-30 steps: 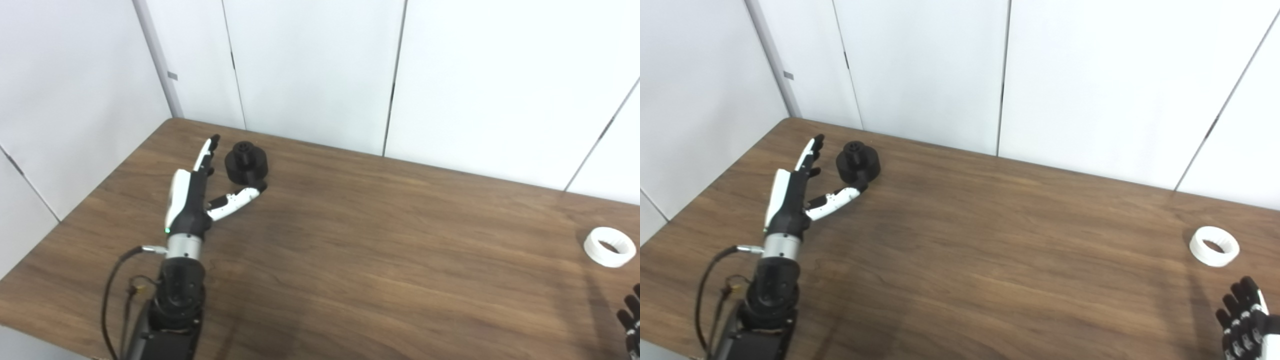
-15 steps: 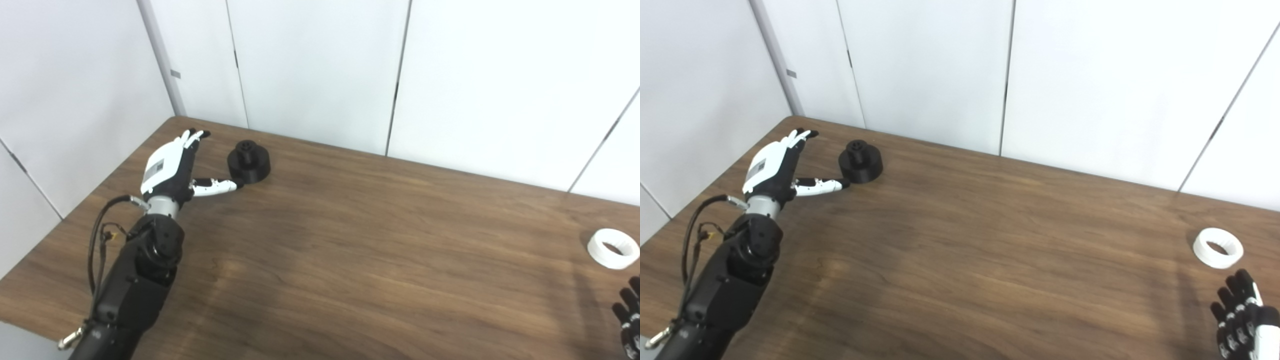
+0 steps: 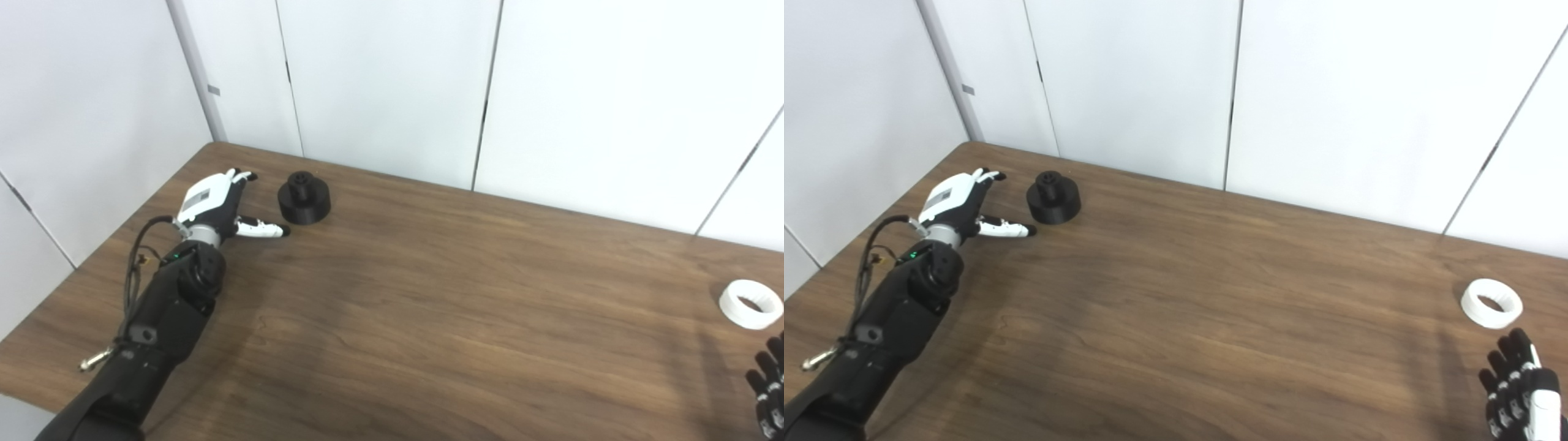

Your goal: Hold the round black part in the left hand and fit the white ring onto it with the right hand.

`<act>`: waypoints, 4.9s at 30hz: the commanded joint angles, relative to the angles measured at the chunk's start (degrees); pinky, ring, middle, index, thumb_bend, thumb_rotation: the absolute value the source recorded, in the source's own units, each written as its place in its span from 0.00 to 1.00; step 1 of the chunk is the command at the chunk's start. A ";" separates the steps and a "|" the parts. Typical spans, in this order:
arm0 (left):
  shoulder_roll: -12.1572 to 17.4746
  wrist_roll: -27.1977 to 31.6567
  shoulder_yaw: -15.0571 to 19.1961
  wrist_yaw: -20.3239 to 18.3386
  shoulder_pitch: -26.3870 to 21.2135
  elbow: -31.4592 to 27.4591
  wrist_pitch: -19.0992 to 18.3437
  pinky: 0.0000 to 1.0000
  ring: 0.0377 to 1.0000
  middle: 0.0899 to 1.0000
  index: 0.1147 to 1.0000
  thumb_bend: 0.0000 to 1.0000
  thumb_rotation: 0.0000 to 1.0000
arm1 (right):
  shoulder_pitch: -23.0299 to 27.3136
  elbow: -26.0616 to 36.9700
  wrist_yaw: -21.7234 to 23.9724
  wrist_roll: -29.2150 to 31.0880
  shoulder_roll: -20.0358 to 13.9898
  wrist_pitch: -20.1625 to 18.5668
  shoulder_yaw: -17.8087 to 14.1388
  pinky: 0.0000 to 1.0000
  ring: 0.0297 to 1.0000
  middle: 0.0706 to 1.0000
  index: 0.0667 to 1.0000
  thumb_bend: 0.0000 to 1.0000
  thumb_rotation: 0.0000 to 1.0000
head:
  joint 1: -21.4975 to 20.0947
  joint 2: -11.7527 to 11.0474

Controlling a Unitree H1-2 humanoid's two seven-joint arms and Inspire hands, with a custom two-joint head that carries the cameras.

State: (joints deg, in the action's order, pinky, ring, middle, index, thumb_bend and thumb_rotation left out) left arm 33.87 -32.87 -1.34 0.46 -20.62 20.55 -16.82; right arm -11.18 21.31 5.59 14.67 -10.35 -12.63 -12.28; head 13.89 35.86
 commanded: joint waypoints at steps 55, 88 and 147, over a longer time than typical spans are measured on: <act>-3.04 2.45 -6.92 5.89 -16.27 18.75 6.26 1.00 1.00 0.96 0.82 1.00 0.42 | -0.26 2.31 -0.78 -0.03 -0.26 1.61 -0.12 1.00 1.00 1.00 1.00 0.54 1.00 | -1.21 1.75; -4.21 5.72 -5.87 9.49 -15.88 22.05 8.35 1.00 0.98 0.86 0.43 0.63 0.10 | -0.16 0.82 0.93 1.17 -1.61 3.09 -0.84 1.00 1.00 1.00 1.00 0.54 1.00 | -0.70 3.10; -10.38 -1.01 -21.18 -19.74 10.68 -36.42 3.98 1.00 0.96 0.83 0.41 0.52 0.06 | 0.26 0.15 -0.88 -3.65 1.29 3.32 2.06 1.00 1.00 1.00 1.00 0.62 1.00 | -12.07 7.74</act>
State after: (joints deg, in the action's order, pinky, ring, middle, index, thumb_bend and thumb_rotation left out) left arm 23.15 -32.51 -22.42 -19.03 -9.30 -14.04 -14.06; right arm -12.02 20.02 5.36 11.26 -9.50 -10.84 -10.20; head 1.76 43.59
